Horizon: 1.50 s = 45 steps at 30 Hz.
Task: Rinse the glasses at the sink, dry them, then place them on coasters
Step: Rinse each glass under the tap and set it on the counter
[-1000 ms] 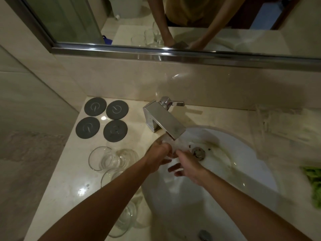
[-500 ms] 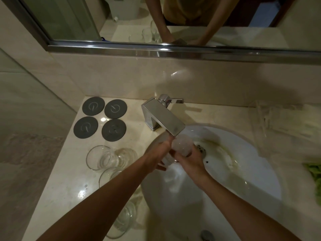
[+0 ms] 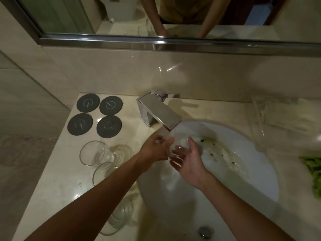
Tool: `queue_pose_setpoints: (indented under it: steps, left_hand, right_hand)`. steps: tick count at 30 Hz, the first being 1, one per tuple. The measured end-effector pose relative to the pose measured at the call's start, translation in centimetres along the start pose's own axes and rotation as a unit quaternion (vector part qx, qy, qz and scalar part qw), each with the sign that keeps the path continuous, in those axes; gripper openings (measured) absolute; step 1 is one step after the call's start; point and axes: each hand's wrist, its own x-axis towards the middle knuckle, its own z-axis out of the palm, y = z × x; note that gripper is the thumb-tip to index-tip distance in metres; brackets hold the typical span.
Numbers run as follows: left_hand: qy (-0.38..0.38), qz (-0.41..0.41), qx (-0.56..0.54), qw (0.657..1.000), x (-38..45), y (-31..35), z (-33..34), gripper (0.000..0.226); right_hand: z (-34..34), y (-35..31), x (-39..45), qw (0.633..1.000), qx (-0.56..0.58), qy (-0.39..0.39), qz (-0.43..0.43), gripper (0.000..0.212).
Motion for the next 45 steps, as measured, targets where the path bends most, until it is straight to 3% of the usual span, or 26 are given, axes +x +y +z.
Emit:
queue_pose_setpoints:
  steps: [6,9,12,16,18,21,25,27,30,34,36,41,45]
  left_hand:
    - [-0.066,-0.081,-0.025,0.994,0.0,1.3,-0.5,0.039]
    - [-0.084,-0.057,-0.011,0.995,0.2,1.2,0.1,0.050]
    - [-0.056,-0.003,0.032,0.998,0.1,0.8,0.3,0.063]
    - [-0.049,0.025,-0.002,0.998,0.3,0.1,0.4,0.038]
    - [-0.051,-0.005,-0.008,0.999,0.5,0.1,0.2,0.024]
    - [-0.064,-0.069,-0.030,0.995,0.5,0.5,0.2,0.038]
    - [-0.114,-0.076,-0.059,0.989,0.0,0.5,0.3,0.039]
    - [-0.105,-0.065,-0.042,0.991,0.1,0.2,0.3,0.044]
    - [-0.071,0.001,-0.021,0.997,0.7,0.1,0.2,0.058]
    - [-0.071,0.128,-0.020,0.989,1.0,0.0,-0.3,0.066]
    - [-0.058,0.145,-0.014,0.988,1.1,0.0,-0.6,0.065]
    - [-0.029,0.030,-0.018,0.999,0.9,0.8,-0.4,0.031]
    - [-0.058,-0.015,0.050,0.997,0.7,0.8,-0.1,0.041]
  right_hand:
    - [0.5,-2.3,-0.6,0.986,-0.140,-0.035,-0.078,0.045]
    - [1.0,-3.1,-0.8,0.976,-0.191,-0.025,-0.097,0.047]
    - [1.3,-3.2,-1.0,0.975,-0.202,-0.020,-0.087,0.054]
    - [1.0,-3.1,-1.1,0.985,-0.165,-0.024,-0.054,0.052]
    - [0.8,-3.0,-1.1,0.973,-0.221,-0.018,-0.068,0.047]
    - [1.0,-2.6,-0.7,0.947,-0.291,-0.002,-0.136,0.038]
    - [1.7,-2.7,0.0,0.916,-0.355,0.011,-0.186,0.035]
    - [2.0,-3.1,0.2,0.919,-0.354,0.026,-0.172,0.039]
    - [2.2,-3.6,1.0,0.936,-0.327,-0.018,-0.127,0.057]
    - [2.5,-4.3,1.2,0.966,-0.236,-0.064,-0.088,0.063]
    - [2.3,-4.5,1.2,0.970,-0.209,-0.094,-0.082,0.062]
    - [2.1,-4.0,1.6,0.959,-0.218,-0.123,-0.134,0.056]
    - [2.3,-3.1,1.9,0.944,-0.260,-0.071,-0.189,0.052]
